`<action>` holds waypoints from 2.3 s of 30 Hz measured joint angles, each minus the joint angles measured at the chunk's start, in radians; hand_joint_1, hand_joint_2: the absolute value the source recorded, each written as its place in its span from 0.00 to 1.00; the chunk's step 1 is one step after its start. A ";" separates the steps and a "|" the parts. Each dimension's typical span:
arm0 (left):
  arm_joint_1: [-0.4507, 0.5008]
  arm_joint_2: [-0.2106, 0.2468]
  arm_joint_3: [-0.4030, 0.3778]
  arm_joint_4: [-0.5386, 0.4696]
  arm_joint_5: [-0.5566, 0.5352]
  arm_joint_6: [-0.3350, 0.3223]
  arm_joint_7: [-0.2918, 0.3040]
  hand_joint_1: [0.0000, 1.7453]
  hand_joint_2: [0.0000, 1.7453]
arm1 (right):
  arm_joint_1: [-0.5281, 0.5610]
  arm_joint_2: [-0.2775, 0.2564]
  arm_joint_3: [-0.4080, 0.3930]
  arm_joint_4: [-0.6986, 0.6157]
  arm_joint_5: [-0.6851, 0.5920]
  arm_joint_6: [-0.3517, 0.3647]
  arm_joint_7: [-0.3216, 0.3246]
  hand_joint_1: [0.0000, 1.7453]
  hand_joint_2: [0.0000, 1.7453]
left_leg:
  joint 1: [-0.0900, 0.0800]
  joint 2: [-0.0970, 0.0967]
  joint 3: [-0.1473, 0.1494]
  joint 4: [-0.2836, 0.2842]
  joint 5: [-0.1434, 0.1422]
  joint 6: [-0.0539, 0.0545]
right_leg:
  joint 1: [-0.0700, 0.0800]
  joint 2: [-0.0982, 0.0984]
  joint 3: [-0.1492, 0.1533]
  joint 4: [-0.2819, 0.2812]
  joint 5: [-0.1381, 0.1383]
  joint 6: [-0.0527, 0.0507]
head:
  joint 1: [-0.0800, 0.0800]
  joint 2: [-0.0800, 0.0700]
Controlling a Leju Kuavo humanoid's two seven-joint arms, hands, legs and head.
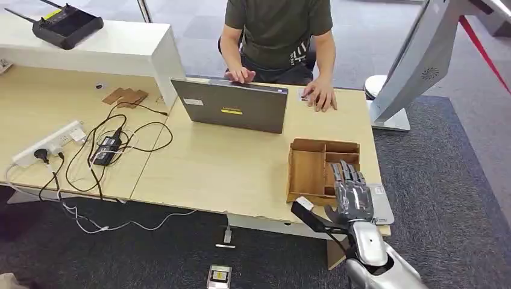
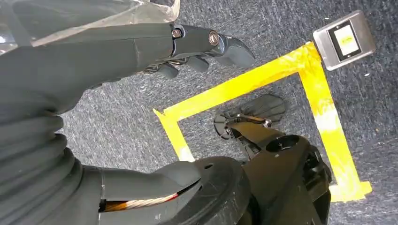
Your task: Pass the card to the sensor for recognition and then transmit it.
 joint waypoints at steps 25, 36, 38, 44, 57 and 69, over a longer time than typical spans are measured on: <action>0.001 0.003 0.000 0.000 0.010 0.005 -0.005 0.00 1.00 | -0.001 -0.008 0.000 0.028 -0.040 -0.010 0.014 0.98 1.00 | 0.000 0.000 0.000 0.000 0.000 0.000 | 0.000 0.000 0.000 0.000 0.000 0.000 | 0.000 0.000; 0.001 0.002 0.000 0.000 0.019 0.004 -0.005 0.00 1.00 | -0.017 -0.002 0.003 0.059 -0.055 -0.032 -0.008 1.00 1.00 | 0.000 0.000 0.000 0.000 0.000 0.000 | 0.000 0.000 0.000 0.000 0.000 0.000 | 0.000 0.000; 0.001 0.002 0.000 0.000 0.021 0.004 -0.005 0.00 1.00 | -0.018 0.000 0.003 0.064 -0.056 -0.037 -0.010 1.00 1.00 | 0.000 0.000 0.000 0.000 0.000 0.000 | 0.000 0.000 0.000 0.000 0.000 0.000 | 0.000 0.000; 0.001 0.002 0.000 0.000 0.023 0.005 -0.006 0.00 1.00 | -0.028 0.005 0.008 0.082 -0.058 -0.051 -0.016 1.00 1.00 | 0.000 0.000 0.000 0.000 0.000 0.000 | 0.000 0.000 0.000 0.000 0.000 0.000 | 0.000 0.000; 0.002 0.002 0.000 0.000 0.035 0.008 -0.012 0.00 1.00 | -0.046 0.005 0.013 0.006 0.063 -0.130 0.039 1.00 1.00 | 0.000 0.000 0.000 0.000 0.000 0.000 | 0.000 0.000 0.000 0.000 0.000 0.000 | 0.000 0.000; -0.008 0.001 0.000 0.000 0.015 -0.008 0.001 0.00 1.00 | -0.065 0.033 -0.017 -0.127 0.014 -0.173 -0.004 1.00 1.00 | 0.000 0.000 0.000 0.000 0.000 0.000 | 0.000 0.000 0.000 0.000 0.000 0.000 | 0.000 0.000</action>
